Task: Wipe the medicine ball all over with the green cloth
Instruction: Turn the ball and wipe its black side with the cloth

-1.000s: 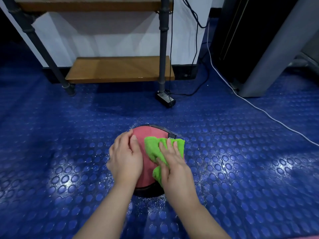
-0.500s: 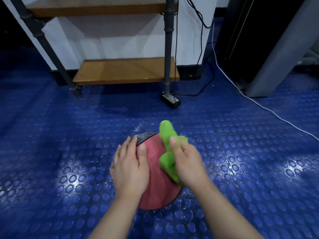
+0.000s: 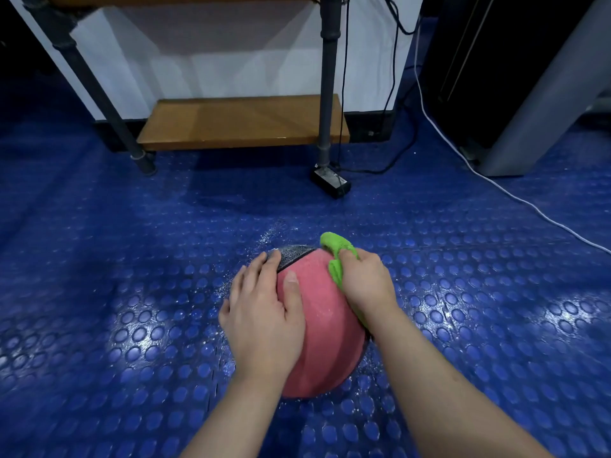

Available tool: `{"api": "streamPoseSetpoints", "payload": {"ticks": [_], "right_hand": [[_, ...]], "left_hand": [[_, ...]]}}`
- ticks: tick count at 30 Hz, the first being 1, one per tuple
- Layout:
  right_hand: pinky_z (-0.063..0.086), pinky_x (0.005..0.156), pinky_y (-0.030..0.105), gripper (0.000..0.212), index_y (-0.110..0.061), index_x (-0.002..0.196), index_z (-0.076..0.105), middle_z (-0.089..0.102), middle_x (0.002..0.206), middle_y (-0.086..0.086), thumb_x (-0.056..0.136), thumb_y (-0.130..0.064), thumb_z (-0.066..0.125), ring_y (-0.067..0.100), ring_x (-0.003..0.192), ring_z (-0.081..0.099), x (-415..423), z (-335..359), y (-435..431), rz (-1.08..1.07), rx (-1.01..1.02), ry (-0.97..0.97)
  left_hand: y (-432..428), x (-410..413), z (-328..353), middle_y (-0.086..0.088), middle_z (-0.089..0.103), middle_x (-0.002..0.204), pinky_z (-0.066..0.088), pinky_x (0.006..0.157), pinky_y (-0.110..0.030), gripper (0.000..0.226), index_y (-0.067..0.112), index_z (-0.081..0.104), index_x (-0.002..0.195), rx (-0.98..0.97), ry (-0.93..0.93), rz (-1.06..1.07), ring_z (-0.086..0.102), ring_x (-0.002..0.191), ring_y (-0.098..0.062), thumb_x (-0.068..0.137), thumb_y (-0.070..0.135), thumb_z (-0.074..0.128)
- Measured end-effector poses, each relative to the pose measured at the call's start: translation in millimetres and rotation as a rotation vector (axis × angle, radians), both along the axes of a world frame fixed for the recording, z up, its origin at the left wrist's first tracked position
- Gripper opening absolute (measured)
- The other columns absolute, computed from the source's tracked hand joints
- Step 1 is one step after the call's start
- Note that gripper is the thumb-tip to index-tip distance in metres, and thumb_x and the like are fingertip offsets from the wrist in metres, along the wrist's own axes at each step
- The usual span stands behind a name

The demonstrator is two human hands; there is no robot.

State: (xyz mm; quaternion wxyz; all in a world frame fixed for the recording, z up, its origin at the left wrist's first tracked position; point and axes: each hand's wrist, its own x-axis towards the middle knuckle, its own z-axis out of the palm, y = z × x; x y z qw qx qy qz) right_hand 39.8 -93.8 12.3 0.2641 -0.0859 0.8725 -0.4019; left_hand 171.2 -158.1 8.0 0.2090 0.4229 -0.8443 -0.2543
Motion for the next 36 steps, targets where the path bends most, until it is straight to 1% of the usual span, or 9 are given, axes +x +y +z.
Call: {"api": "streamPoseSetpoints", "payload": {"ticks": [5, 12, 18, 21, 23, 25, 29, 33, 36], "right_hand": [[0.051, 0.089, 0.046, 0.056, -0.023, 0.096, 0.071, 0.071, 0.095, -0.002, 0.063, -0.054, 0.038, 0.024, 0.09, 0.065, -16, -24, -7, -0.04, -0.06, -0.151], [0.052, 0.086, 0.041, 0.046, -0.01, 0.092, 0.07, 0.072, 0.092, 0.003, 0.078, -0.045, 0.042, 0.025, 0.088, 0.066, -11, -24, -2, -0.163, -0.181, -0.091], [0.042, 0.062, 0.032, 0.042, -0.02, 0.061, 0.05, 0.052, 0.059, -0.012, 0.098, -0.038, 0.041, 0.011, 0.062, 0.049, 24, 16, 18, -0.269, -0.431, 0.187], [0.046, 0.087, 0.036, 0.044, -0.024, 0.088, 0.062, 0.066, 0.091, -0.01, 0.095, -0.05, 0.027, 0.012, 0.093, 0.059, 56, 20, 11, 0.021, -0.339, 0.351], [0.03, 0.112, 0.039, 0.065, -0.025, 0.127, 0.057, 0.055, 0.137, -0.004, 0.091, -0.056, 0.012, 0.015, 0.132, 0.041, 67, 5, 7, 0.213, -0.095, 0.555], [0.02, 0.118, 0.037, 0.074, -0.026, 0.14, 0.048, 0.04, 0.15, -0.007, 0.088, -0.058, 0.006, 0.015, 0.143, 0.026, 65, 2, 6, 0.196, -0.006, 0.574], [0.026, 0.115, 0.033, 0.06, -0.021, 0.134, 0.054, 0.05, 0.143, -0.005, 0.096, -0.05, 0.018, 0.014, 0.136, 0.036, 52, 8, 2, 0.173, -0.023, 0.504], [0.042, 0.083, 0.038, 0.04, -0.02, 0.104, 0.061, 0.063, 0.1, 0.0, 0.099, -0.043, 0.029, 0.027, 0.101, 0.056, 24, 14, -5, 0.063, 0.044, 0.316], [0.044, 0.083, 0.039, 0.04, -0.02, 0.103, 0.064, 0.061, 0.095, 0.001, 0.098, -0.043, 0.032, 0.026, 0.093, 0.055, 1, 1, -6, -0.001, 0.004, 0.152]], "left_hand": [[-2, 11, -6, 0.014, 0.048, 0.147, 0.037, 0.106, -0.057, 0.061, 0.032, 0.052, 0.139, -0.006, 0.069, -0.007, 0.038, 0.139, -0.016, 0.092, 0.057, 0.023], [-7, 19, -12, 0.013, 0.049, 0.146, 0.038, 0.107, -0.056, 0.058, 0.03, 0.054, 0.138, -0.002, 0.121, -0.013, 0.04, 0.138, -0.016, 0.094, 0.055, 0.026], [-11, 8, -5, 0.016, 0.048, 0.145, 0.038, 0.106, -0.053, 0.062, 0.036, 0.052, 0.136, 0.021, 0.071, 0.006, 0.038, 0.138, -0.013, 0.088, 0.059, 0.021], [-11, 2, -4, 0.015, 0.049, 0.145, 0.038, 0.105, -0.054, 0.065, 0.035, 0.053, 0.136, 0.016, 0.054, -0.01, 0.039, 0.137, -0.015, 0.088, 0.06, 0.018], [-7, 3, -5, 0.015, 0.05, 0.144, 0.038, 0.104, -0.055, 0.062, 0.034, 0.054, 0.136, 0.002, 0.062, -0.023, 0.041, 0.137, -0.016, 0.091, 0.059, 0.019], [-4, 4, -6, 0.014, 0.05, 0.145, 0.039, 0.104, -0.055, 0.061, 0.033, 0.054, 0.136, -0.013, 0.062, -0.023, 0.041, 0.137, -0.016, 0.092, 0.057, 0.019], [-6, 1, -4, 0.014, 0.048, 0.147, 0.037, 0.105, -0.055, 0.066, 0.034, 0.052, 0.137, -0.003, 0.035, -0.01, 0.039, 0.139, -0.017, 0.089, 0.06, 0.016], [-7, -3, -3, 0.013, 0.049, 0.146, 0.038, 0.104, -0.056, 0.066, 0.033, 0.053, 0.136, -0.007, 0.024, -0.008, 0.04, 0.138, -0.017, 0.087, 0.06, 0.017], [-5, -2, -4, 0.012, 0.05, 0.145, 0.038, 0.104, -0.057, 0.062, 0.033, 0.054, 0.135, -0.011, 0.032, -0.024, 0.041, 0.138, -0.018, 0.089, 0.058, 0.021]]}}
